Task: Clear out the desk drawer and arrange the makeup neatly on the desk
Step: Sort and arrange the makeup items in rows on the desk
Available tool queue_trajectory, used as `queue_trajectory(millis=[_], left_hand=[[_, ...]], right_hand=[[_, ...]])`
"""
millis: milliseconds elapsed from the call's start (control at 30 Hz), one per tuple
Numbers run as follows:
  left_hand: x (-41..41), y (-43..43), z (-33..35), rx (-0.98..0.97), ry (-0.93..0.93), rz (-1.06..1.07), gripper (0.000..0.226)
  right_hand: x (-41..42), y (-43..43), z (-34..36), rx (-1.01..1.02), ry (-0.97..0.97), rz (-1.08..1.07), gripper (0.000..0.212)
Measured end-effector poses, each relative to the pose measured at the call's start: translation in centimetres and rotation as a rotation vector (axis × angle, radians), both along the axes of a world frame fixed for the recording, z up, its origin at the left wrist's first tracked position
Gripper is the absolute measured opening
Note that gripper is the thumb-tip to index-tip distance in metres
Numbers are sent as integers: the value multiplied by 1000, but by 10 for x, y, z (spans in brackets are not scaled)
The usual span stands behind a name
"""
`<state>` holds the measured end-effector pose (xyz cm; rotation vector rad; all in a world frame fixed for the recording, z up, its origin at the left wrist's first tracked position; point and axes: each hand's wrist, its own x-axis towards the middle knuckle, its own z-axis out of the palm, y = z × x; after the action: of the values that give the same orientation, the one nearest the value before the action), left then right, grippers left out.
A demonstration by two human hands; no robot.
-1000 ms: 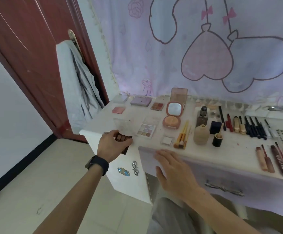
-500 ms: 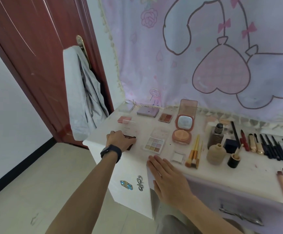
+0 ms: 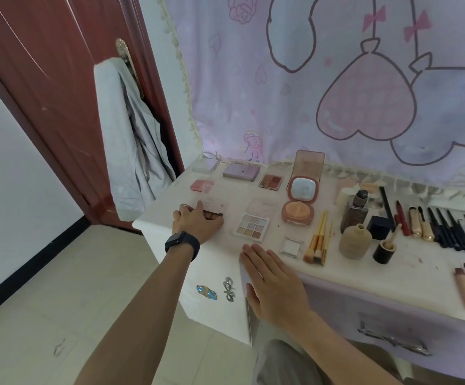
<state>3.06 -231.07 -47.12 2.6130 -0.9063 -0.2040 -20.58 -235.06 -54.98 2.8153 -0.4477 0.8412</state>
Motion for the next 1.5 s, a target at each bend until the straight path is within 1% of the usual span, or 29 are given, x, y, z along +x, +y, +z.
queue_trajectory(millis=[100,333,433,500,833,1000,1100,1233,1500], left_hand=[[2,0,1,-6,18,12,81],[-9,5,-7,-148,-5,78,79],[-12,6,-7,-149,-38,64,68],[-13,6,-7,-150,-34,59,65],[-13,7,-11,-225,18,123,80],[-14,9,-11,-241,14,130,80],[-14,9,-13,-271,-1,125,76],[-11,8,-14,-251,-31,98,68],[-8,8,-16,-206,-76,79,71]], right_hand=[[1,1,-1,8,3,-8,59],[2,1,-2,13,-2,-18,57],[2,1,-2,14,3,-22,57],[2,2,-2,17,8,-26,57],[1,4,0,59,33,-30,60],[1,4,-1,71,21,-31,60],[2,4,-1,71,6,-30,59],[2,5,0,71,11,-29,58],[3,5,0,76,3,-28,57]])
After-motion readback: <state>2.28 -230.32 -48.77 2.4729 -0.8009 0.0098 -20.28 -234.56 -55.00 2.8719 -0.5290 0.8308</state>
